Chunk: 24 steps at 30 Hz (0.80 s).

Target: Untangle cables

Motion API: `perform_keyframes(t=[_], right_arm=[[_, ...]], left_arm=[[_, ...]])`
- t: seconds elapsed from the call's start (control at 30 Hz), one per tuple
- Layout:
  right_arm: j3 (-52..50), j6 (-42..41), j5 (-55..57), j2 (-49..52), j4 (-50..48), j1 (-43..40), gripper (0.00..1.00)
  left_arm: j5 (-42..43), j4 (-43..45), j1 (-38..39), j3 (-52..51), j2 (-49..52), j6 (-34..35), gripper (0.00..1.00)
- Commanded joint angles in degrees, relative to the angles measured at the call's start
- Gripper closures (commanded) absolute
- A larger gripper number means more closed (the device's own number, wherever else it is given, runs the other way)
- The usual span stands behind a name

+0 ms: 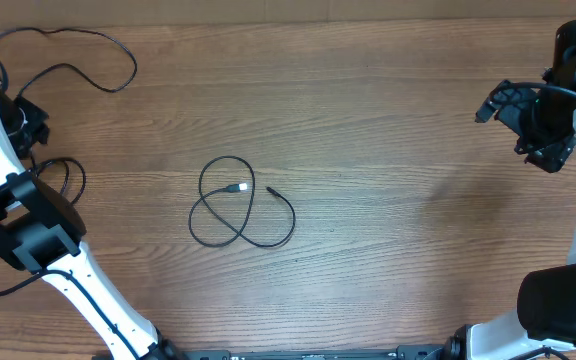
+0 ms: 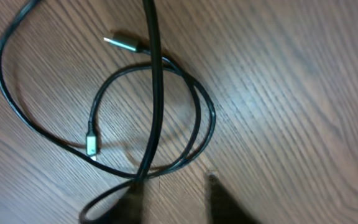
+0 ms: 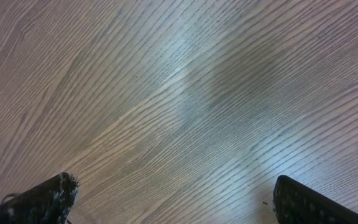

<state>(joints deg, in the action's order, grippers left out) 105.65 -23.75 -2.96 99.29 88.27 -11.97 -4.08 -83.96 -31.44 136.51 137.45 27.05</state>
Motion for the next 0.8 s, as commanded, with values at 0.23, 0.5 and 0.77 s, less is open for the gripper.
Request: perform_keyframes(t=[0.23, 0.5, 0.77], right_arm=[[0.04, 0.0, 0.35, -0.04, -0.26, 0.0, 0.0], [0.04, 0.0, 0.35, -0.04, -0.37, 0.0, 0.0], [0.04, 0.0, 0.35, -0.04, -0.37, 0.0, 0.0]], left_arm=[[-0.98, 1.73, -0.52, 2.23, 1.33, -1.75, 0.4], [-5.6, -3.72, -0.55, 8.79, 1.31, -1.42, 0.38], [-9.42, -2.1, -1.36, 2.4, 1.53, -1.31, 0.55]])
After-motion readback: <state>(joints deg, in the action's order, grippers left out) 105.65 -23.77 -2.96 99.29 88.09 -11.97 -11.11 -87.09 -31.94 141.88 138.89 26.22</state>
